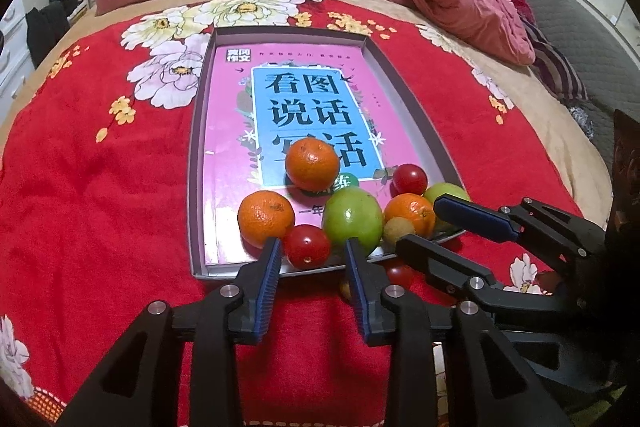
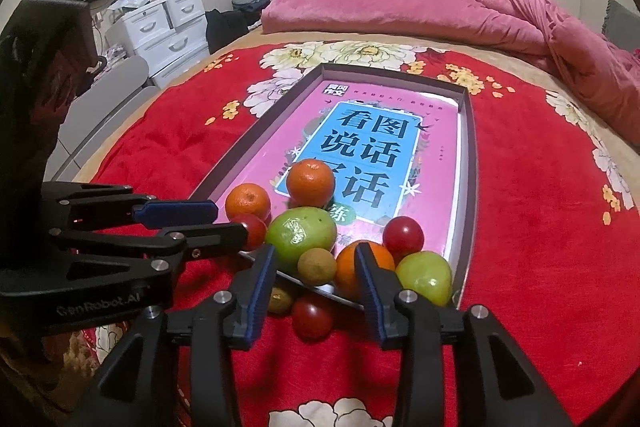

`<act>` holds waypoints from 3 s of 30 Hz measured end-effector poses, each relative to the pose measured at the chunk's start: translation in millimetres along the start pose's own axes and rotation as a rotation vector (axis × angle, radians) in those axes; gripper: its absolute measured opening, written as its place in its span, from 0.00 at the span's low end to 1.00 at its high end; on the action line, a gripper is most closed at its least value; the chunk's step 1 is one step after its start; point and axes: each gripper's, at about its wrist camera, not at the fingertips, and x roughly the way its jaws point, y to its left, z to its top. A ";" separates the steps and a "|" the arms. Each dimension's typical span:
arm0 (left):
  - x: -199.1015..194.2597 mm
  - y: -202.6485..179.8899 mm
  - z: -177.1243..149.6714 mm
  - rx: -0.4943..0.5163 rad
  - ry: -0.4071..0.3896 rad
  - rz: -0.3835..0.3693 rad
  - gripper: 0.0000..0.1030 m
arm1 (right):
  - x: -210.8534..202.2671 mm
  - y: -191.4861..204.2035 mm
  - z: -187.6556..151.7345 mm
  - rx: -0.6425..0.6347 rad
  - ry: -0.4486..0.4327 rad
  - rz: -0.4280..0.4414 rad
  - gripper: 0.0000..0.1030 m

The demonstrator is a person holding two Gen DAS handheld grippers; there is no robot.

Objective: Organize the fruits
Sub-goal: 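Lower both fruits into the tray and open both tools, then withdraw both open tools back away from the tray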

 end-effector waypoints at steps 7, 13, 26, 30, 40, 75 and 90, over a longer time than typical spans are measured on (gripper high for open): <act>-14.6 -0.6 2.5 -0.006 -0.029 -0.015 0.44 | -12.3 -2.6 -2.1 0.000 -0.019 -0.008 0.48; -24.7 -1.5 4.6 -0.009 -0.052 -0.010 0.54 | -20.6 -5.0 -0.5 0.005 -0.036 -0.023 0.52; -42.0 -1.5 5.5 -0.011 -0.087 -0.004 0.64 | -34.0 -11.5 2.8 0.030 -0.066 -0.047 0.60; -44.2 -0.5 4.8 -0.021 -0.088 0.001 0.74 | -38.4 -13.7 2.9 0.037 -0.075 -0.057 0.65; -50.1 1.1 2.1 -0.031 -0.099 0.019 0.75 | -49.3 -21.6 1.6 0.066 -0.095 -0.083 0.73; -57.6 -10.7 -35.8 0.017 -0.061 0.021 0.75 | -58.3 -4.9 -34.3 0.032 -0.041 -0.098 0.87; -48.0 -9.9 -52.3 0.007 -0.001 0.023 0.75 | -48.8 2.2 -50.3 0.017 0.016 -0.098 0.87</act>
